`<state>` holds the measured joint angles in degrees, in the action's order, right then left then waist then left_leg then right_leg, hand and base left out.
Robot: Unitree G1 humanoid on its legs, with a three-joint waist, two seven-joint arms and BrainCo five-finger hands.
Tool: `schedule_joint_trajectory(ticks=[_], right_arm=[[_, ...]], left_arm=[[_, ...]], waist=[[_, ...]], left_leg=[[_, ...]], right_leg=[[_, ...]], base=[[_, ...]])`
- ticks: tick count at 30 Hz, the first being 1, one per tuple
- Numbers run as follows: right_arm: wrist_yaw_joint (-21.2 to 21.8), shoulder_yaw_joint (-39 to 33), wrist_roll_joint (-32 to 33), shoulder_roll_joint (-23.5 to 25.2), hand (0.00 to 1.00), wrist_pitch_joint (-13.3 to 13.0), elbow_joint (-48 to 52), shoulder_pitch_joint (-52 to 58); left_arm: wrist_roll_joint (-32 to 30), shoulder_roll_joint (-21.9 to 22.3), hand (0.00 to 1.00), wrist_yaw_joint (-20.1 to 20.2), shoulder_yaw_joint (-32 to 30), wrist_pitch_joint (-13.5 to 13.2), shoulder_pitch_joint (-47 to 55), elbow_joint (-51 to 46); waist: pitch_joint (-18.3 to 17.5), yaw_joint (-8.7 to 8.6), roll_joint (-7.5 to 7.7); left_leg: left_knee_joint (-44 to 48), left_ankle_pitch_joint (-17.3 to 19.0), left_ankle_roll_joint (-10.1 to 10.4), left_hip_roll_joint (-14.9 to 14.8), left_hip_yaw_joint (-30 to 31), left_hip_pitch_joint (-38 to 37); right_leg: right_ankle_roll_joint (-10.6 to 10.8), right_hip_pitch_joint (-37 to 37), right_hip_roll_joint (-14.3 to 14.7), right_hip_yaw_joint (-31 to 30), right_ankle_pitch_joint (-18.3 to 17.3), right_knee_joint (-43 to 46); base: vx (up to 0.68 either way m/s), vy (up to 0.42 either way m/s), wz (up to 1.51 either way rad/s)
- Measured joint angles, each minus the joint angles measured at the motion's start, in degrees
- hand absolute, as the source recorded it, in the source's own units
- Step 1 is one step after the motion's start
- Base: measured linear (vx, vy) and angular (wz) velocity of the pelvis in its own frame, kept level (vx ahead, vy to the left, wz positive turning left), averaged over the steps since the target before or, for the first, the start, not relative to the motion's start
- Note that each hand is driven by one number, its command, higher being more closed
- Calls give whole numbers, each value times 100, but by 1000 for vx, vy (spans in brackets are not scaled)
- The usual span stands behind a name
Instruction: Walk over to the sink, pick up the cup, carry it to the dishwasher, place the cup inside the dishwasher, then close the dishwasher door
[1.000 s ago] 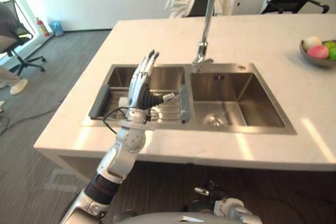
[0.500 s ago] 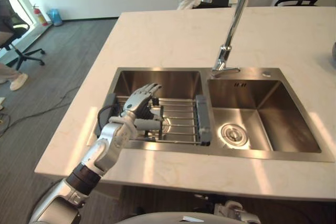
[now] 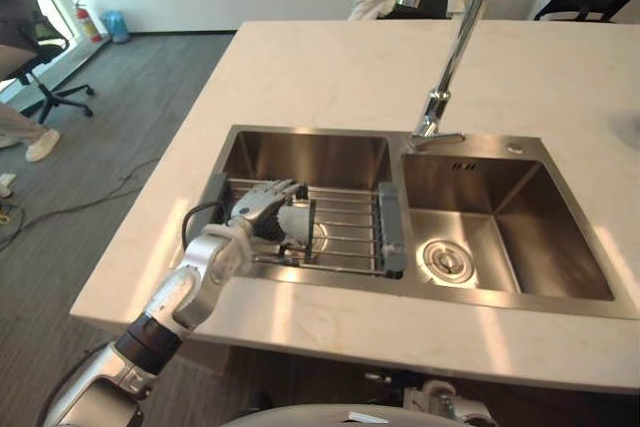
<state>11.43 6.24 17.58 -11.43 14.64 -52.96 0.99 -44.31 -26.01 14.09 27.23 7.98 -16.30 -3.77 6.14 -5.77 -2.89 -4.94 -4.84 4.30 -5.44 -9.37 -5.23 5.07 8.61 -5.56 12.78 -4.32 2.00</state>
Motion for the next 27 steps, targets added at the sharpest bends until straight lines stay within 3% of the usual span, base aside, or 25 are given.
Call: schedule_joint_trajectory(ticks=[7, 27], right_arm=[[4, 29, -7, 55, 0, 44, -31, -84], [70, -84, -307, 126, 0, 59, -26, -95]], left_arm=[[-210, 14, 0, -71, 66, 213, -12, 571], [-655, 30, 0, -823, -23, 340, -35, 2107]], waist=[[0, -130, 69], [-9, -234, 104]], left_leg=[[-4, 67, 26, -9, -189, -193], [-4, 115, 11, -11, -484, -307]], right_leg=[[-4, 165, 42, -169, 84, -181], [11, 251, 75, -443, 301, -476]], base=[[0, -1, -14], [-21, -2, -7]])
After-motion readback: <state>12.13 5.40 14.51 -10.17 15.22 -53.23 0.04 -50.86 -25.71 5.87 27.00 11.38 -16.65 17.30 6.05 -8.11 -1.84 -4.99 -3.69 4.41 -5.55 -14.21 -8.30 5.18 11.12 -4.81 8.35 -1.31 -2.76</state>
